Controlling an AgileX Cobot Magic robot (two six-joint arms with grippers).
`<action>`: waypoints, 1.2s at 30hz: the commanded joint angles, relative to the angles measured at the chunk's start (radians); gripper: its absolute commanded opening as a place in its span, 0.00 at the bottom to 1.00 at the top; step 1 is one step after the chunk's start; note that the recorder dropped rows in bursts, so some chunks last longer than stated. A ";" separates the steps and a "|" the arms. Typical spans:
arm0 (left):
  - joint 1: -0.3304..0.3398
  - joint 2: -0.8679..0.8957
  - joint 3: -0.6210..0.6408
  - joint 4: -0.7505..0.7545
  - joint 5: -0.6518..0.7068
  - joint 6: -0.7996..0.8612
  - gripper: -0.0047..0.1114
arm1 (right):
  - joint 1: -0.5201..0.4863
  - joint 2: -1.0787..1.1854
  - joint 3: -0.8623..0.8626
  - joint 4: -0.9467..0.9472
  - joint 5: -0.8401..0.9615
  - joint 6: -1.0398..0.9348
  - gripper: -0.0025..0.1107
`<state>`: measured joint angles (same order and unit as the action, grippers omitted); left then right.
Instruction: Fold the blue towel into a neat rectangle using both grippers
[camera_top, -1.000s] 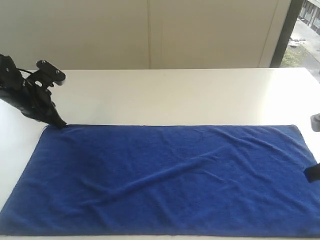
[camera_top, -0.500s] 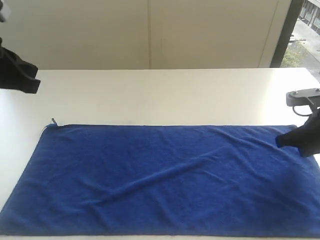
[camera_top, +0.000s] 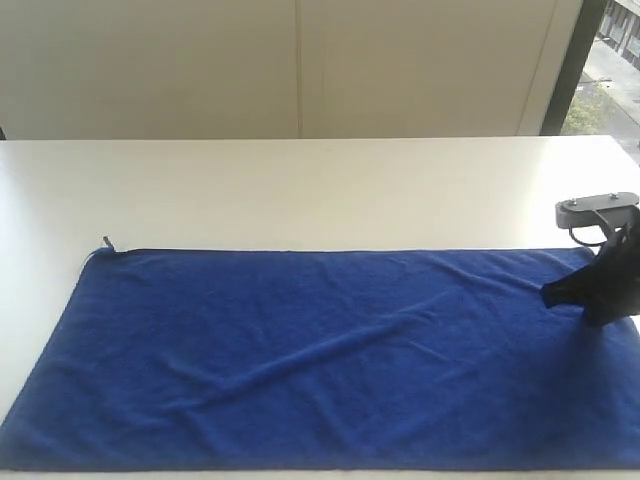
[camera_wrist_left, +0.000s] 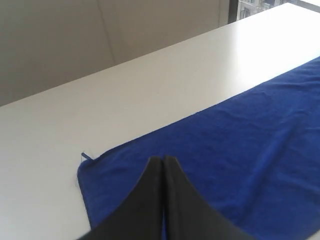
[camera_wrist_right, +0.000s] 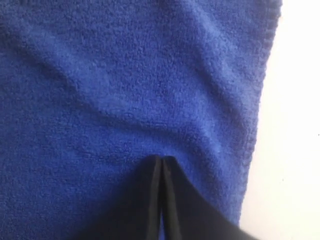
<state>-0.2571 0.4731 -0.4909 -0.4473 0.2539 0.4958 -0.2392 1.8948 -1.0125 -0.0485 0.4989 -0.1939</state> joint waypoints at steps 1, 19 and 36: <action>-0.007 -0.070 0.035 -0.017 0.056 -0.010 0.04 | -0.001 0.039 -0.026 -0.098 0.020 0.021 0.02; -0.007 -0.083 0.040 -0.017 0.097 -0.010 0.04 | -0.001 0.103 -0.153 -0.223 0.080 0.067 0.02; -0.007 -0.083 0.040 -0.017 0.105 -0.010 0.04 | -0.001 0.127 -0.201 -0.192 0.089 0.067 0.02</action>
<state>-0.2571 0.3988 -0.4576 -0.4497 0.3516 0.4919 -0.2392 2.0244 -1.2218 -0.2754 0.5847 -0.1339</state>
